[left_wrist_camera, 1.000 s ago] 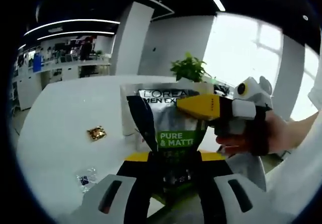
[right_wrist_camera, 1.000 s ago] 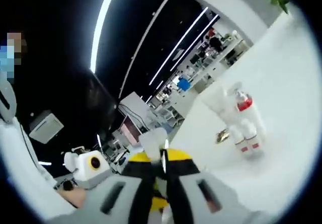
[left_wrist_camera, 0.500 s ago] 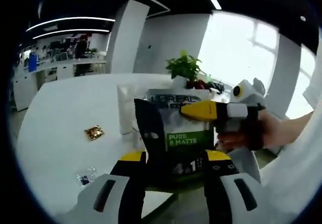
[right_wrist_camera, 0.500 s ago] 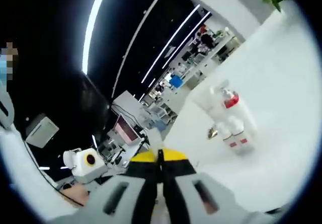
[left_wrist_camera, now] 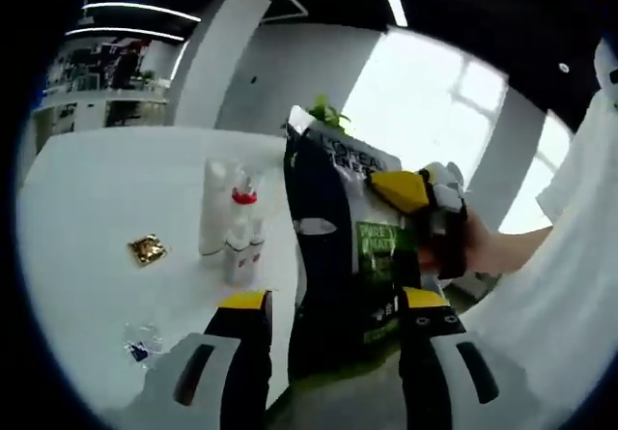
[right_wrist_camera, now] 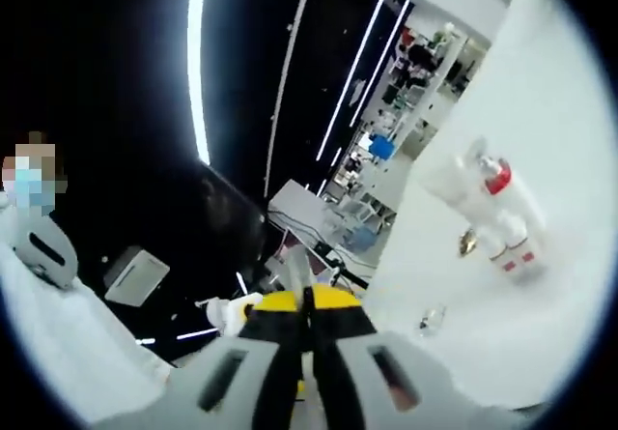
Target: Arrange the skincare products in the storage area until every visible bottle or jar stands upright without overlapping.
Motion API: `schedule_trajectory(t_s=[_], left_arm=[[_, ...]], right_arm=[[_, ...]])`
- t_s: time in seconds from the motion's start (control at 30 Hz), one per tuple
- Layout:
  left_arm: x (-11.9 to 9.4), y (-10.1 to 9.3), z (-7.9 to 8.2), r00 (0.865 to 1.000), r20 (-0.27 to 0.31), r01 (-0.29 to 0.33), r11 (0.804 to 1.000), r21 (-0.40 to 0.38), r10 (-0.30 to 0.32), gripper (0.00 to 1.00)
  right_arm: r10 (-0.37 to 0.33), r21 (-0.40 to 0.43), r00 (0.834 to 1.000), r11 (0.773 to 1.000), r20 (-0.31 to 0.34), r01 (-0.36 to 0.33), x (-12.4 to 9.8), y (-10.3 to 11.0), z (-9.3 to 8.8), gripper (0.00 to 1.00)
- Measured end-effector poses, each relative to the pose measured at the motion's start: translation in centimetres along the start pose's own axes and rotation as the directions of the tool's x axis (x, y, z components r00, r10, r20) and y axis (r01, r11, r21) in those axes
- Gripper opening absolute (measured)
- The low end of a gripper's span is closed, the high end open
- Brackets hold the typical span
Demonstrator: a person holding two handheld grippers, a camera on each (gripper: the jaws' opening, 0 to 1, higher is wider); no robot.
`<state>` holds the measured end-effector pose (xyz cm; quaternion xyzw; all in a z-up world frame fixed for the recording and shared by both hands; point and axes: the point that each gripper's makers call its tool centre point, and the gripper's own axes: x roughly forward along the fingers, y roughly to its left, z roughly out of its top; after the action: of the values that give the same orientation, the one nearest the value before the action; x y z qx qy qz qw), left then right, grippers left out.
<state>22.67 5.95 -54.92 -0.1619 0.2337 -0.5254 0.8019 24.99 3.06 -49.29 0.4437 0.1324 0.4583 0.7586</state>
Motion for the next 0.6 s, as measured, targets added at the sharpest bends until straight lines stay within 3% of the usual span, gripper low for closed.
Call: schedule_trajectory(t_s=[0.07, 0.13, 0.27, 0.33, 0.37, 0.43, 0.6], left_arm=[[-0.1, -1.0, 1.5, 0.993, 0.098, 0.078, 0.990, -0.116, -0.067, 0.38], [-0.6, -1.3, 2.5, 0.983, 0.159, 0.109, 0.986, -0.129, -0.088, 0.31], [-1.1, -1.2, 2.7, 0.981, 0.177, 0.113, 0.981, -0.158, -0.084, 0.10], [-1.4, -1.9, 3.5, 0.963, 0.241, 0.171, 0.961, -0.219, -0.117, 0.01], [-1.6, -2.0, 3.9, 0.954, 0.276, 0.189, 0.949, -0.253, -0.117, 0.00], [-1.8, -1.6, 4.0, 0.952, 0.293, 0.167, 0.954, -0.247, -0.091, 0.00], [-2.4, -1.0, 4.7, 0.933, 0.356, 0.176, 0.937, -0.302, -0.061, 0.00]], right_arm=[[0.038, 0.026, 0.999, 0.999, 0.006, -0.038, 0.3, 0.8, 0.3, 0.01], [0.039, 0.015, 0.999, 0.999, 0.003, -0.039, 0.6, 1.0, 0.5, 0.01], [0.006, -0.029, 1.000, 1.000, 0.001, -0.006, 0.6, 0.1, 1.1, 0.01], [-0.015, -0.055, 1.000, 0.998, -0.003, 0.015, 0.5, -0.5, 1.1, 0.02], [-0.019, -0.055, 1.000, 0.998, 0.006, 0.019, 0.6, -0.6, 1.3, 0.04], [-0.015, -0.066, 0.999, 0.998, 0.043, 0.018, 0.6, -0.6, 2.0, 0.05], [-0.045, -0.063, 0.997, 0.997, 0.055, 0.048, 0.5, -1.5, 1.7, 0.09]])
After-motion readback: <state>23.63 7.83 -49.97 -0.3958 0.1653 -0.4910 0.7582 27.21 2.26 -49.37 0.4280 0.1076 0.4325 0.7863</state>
